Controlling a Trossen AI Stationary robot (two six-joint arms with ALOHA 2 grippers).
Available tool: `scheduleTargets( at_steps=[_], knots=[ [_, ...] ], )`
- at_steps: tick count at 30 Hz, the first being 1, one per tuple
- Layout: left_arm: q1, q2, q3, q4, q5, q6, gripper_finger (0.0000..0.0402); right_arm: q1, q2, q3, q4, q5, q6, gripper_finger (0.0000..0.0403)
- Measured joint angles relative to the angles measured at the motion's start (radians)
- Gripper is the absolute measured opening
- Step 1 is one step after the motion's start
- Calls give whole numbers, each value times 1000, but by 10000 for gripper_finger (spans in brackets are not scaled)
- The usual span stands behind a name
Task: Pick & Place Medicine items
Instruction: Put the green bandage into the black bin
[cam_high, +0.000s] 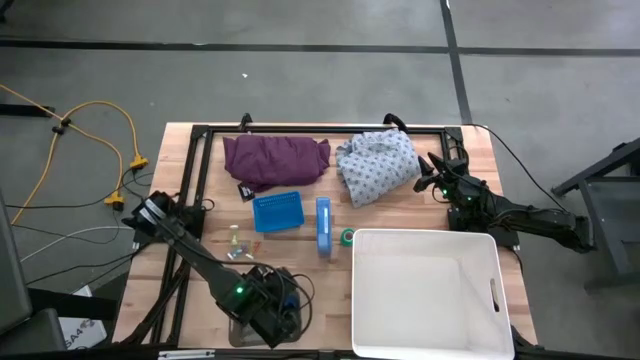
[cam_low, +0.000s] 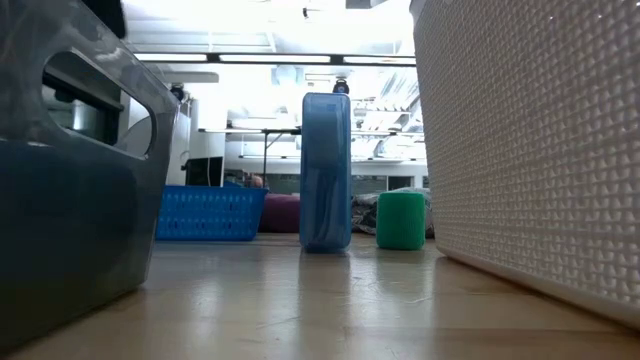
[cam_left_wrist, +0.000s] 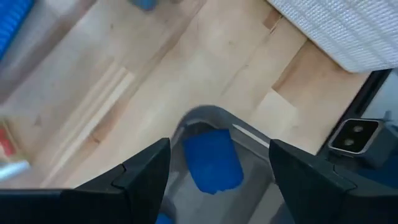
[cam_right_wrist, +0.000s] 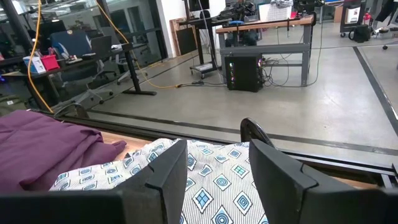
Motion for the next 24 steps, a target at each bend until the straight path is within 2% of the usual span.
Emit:
scheduleTargets(
  at_steps=[15,19,24],
  knots=[
    [143,-127,-31,-151,-5,290,266,0,0,0,0,0,0,160],
    [175,-193,-121,-113,-13,343,266,0,0,0,0,0,0,160],
    [222,-329,-314,19,-3,412,266,0,0,0,0,0,0,160]
  ],
)
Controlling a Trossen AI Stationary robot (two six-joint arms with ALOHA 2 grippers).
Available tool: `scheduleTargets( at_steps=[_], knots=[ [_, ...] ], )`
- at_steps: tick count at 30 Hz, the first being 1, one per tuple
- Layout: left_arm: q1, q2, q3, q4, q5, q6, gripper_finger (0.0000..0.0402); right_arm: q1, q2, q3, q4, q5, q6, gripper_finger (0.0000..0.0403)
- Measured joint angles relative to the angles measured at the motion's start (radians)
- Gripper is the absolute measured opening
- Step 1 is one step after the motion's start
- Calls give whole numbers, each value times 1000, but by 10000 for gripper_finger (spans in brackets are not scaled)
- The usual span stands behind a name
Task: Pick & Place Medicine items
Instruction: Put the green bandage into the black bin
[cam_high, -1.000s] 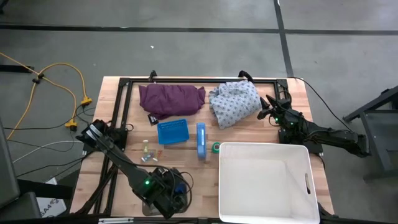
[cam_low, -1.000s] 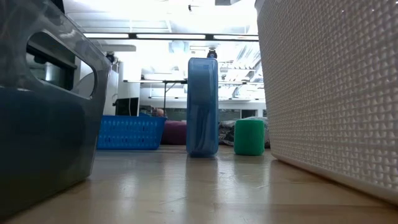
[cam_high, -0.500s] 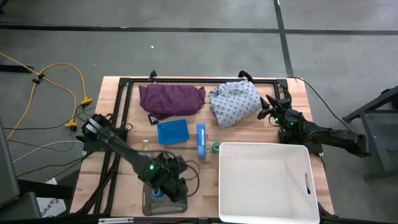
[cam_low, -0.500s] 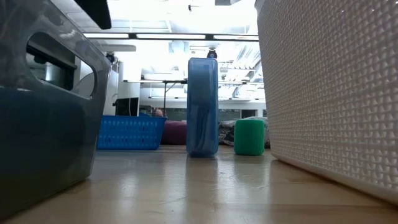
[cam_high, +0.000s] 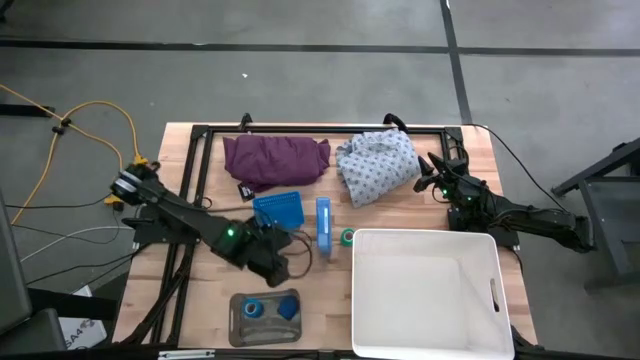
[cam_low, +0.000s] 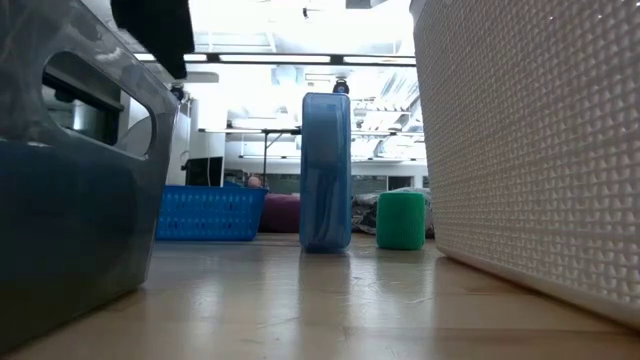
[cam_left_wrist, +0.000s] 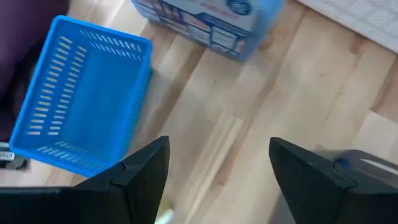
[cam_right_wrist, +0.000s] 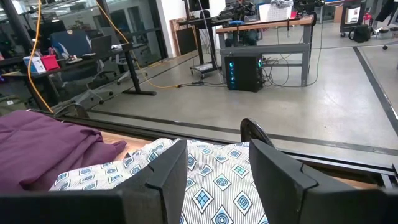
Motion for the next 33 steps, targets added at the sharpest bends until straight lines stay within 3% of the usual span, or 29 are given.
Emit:
scheduleTargets(
  at_steps=[3,10,16,20,23,33],
  knots=[
    [43,-94,-114,63,15,75,266,0,0,0,0,0,0,160],
    [175,-303,-314,253,90,451,266,0,0,0,0,0,0,160],
    [349,-426,-430,360,179,602,266,0,0,0,0,0,0,160],
    [452,-459,-471,449,303,807,266,0,0,0,0,0,0,160],
    [509,-463,-473,478,372,877,266,0,0,0,0,0,0,160],
    [598,-461,-473,490,412,992,266,0,0,0,0,0,0,160]
  ],
)
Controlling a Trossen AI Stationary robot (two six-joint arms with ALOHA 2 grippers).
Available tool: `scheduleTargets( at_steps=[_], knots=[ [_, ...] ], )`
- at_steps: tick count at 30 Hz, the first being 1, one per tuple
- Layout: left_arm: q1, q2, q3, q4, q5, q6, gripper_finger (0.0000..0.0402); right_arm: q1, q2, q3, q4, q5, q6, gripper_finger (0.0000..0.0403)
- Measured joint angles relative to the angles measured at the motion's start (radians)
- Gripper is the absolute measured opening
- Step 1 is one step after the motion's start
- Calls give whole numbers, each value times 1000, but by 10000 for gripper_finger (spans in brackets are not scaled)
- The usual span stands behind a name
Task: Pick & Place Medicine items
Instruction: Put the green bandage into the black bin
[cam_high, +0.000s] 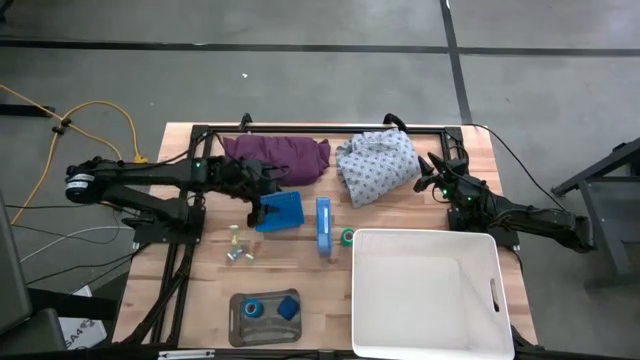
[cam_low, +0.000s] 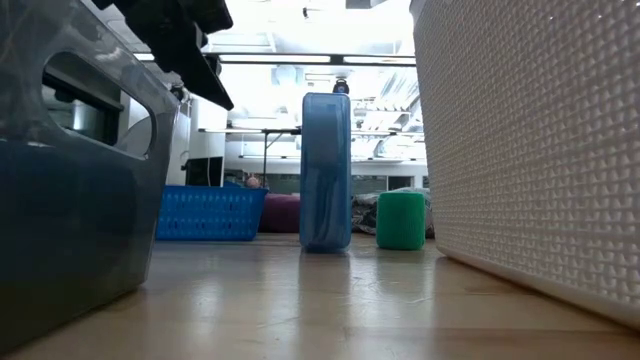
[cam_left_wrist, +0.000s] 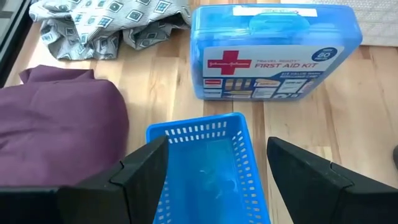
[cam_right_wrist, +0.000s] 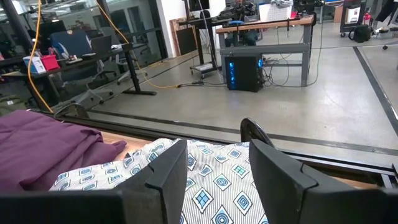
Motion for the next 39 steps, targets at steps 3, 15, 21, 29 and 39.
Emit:
scheduleTargets(
  at_steps=[3,15,21,29,39],
  knots=[
    [0,0,0,0,0,-10,266,0,0,0,0,0,0,160],
    [0,1,0,0,0,-12,266,0,0,0,0,0,0,160],
    [0,1,0,0,0,-14,266,0,0,0,0,0,0,160],
    [0,1,0,0,0,-14,266,0,0,0,0,0,0,160],
    [0,1,0,0,0,-14,266,0,0,0,0,0,0,160]
  ],
)
